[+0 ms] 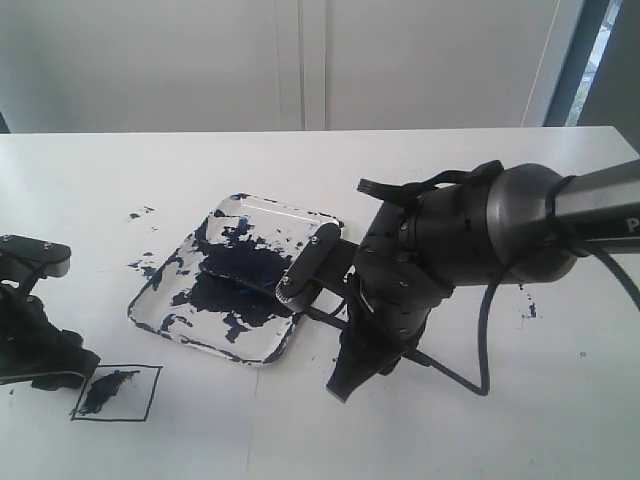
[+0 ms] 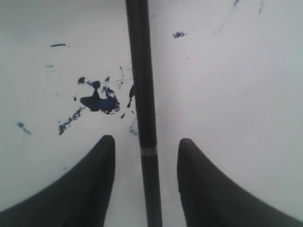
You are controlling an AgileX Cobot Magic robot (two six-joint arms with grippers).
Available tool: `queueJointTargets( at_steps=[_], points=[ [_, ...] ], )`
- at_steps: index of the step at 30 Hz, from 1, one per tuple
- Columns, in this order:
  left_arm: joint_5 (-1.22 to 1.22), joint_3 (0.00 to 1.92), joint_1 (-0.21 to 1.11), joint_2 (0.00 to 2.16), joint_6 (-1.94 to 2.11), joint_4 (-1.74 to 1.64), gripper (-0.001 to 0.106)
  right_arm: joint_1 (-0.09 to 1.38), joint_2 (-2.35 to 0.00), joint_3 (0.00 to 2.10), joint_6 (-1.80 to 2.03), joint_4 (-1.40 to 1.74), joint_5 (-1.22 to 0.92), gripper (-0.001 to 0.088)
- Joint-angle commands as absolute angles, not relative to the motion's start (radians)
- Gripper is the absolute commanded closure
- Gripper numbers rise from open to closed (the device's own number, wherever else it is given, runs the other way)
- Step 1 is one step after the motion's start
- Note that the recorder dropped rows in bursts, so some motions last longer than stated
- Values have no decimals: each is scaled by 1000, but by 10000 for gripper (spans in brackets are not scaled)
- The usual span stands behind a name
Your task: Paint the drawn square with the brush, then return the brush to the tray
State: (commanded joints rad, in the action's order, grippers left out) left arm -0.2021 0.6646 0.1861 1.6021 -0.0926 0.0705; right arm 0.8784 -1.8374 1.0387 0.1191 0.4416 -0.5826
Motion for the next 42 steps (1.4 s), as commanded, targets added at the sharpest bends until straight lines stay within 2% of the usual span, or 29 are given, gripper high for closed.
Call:
queueJointTargets(
  at_steps=[8,26,28,32,42],
  points=[
    [-202,665,186,1602,-93,70,413,877,-1840,1039,110,444,-530,608],
    [-202,665,186,1602,-93,70,413,818,-1889,1039,113,480,-485,621],
    [-198,665,186,1602,-93,70,413,818,-1889,1039,104,480,-493,677],
    [-198,665,186,1602,-93,70,413,818,-1884,1039,100,480,-493,868],
    [-195,665,186,1602,-93,70,413,866,-1768,1040,56,464,-628,868]
  ],
)
